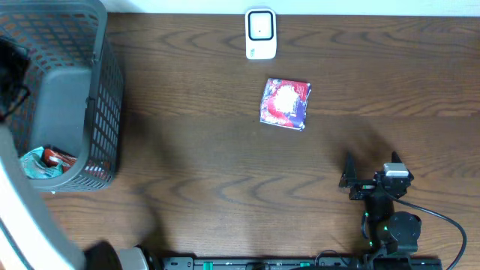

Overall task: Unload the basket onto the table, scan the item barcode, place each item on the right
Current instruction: 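Lift the orange bag out and carry it toward the scanner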

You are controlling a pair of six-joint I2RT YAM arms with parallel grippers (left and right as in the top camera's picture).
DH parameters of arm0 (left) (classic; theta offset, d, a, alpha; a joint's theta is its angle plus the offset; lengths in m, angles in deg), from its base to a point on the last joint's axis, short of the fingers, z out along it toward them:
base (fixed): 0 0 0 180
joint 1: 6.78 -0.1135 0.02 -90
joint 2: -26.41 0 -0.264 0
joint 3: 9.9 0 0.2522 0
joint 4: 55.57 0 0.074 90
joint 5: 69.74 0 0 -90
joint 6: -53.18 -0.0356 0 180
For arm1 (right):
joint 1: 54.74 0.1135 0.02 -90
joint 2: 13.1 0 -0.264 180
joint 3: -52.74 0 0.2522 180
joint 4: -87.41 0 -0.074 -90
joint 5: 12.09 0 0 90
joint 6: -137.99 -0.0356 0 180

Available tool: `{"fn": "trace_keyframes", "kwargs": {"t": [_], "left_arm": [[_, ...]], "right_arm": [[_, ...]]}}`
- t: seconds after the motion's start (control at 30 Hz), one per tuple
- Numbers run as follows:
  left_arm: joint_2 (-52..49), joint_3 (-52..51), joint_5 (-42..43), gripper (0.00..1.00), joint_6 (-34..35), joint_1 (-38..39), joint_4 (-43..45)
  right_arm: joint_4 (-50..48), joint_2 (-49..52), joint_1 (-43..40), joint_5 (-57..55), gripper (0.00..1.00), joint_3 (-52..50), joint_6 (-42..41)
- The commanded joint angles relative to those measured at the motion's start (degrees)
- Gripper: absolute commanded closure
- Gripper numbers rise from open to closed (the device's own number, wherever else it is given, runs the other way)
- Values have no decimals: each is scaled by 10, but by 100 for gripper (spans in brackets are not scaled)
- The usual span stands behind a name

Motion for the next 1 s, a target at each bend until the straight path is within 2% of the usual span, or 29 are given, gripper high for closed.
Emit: {"fn": "trace_keyframes", "kwargs": {"t": [0.0, 0.1, 0.23, 0.5, 0.63, 0.83, 0.97], "left_arm": [[34, 5, 100, 92, -6, 40, 27], [39, 5, 115, 92, -24, 98, 42], [11, 3, 113, 93, -136, 212, 52], [-108, 2, 112, 93, -303, 391, 49], [-184, 2, 100, 92, -310, 438, 46], [-305, 2, -4, 92, -310, 486, 45], [-373, 2, -7, 92, -309, 504, 42]], "right_arm": [[2, -3, -4, 3, 1, -1, -8], [2, -3, -4, 3, 1, -1, -8], [2, -3, -4, 3, 1, -1, -8], [2, -3, -4, 3, 1, -1, -8], [2, -3, -4, 3, 1, -1, -8], [2, -3, -4, 3, 1, -1, -8], [2, -3, -4, 3, 1, -1, -8]]}}
